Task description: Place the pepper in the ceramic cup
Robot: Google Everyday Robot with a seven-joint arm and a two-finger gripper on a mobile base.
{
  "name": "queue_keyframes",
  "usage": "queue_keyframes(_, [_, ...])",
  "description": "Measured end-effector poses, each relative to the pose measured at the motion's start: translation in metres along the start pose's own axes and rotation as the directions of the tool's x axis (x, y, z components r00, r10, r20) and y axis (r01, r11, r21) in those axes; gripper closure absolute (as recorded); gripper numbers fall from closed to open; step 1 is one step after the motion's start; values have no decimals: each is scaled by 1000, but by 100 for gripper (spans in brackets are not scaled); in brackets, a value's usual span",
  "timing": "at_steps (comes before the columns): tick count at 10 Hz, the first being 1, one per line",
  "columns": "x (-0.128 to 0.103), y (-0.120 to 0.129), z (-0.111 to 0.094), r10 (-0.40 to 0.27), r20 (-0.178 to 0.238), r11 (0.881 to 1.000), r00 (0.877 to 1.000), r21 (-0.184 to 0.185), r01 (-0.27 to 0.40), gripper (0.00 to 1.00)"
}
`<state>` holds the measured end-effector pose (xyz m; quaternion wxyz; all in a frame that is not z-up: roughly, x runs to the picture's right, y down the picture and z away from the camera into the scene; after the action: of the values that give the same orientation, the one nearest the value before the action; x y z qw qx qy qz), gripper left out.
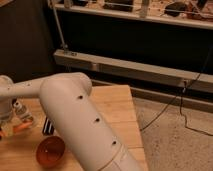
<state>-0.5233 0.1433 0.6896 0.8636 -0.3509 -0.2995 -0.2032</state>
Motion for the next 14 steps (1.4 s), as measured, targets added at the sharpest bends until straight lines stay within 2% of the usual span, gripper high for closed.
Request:
queue_keyframes(2, [-18,-17,-49,12,80,996,997,85,-18,100])
queue_keyframes(3, [-23,-27,-83,30,139,989,990,138,-49,100])
queue_keyframes(4, [-22,-33,-105,48,182,982,982,171,-80,100])
queue_keyframes(5, [-14,-41,-132,79,235,969,969,210,-129,100])
queue_keyframes(6, [-6,-46,-152,102,271,957,957,238,-169,100])
queue_keyframes(7, [10,-49,-174,130,308,937,943,271,-218,100])
queue_keyframes(9, [35,-48,-196,166,351,907,921,313,-283,100])
queue_keyframes(11, [64,-45,-208,194,392,870,899,355,-342,100])
queue_keyframes(12, [72,-43,-212,197,406,858,892,368,-357,100])
queue_keyframes(14, [94,-38,-216,186,473,824,861,403,-399,100])
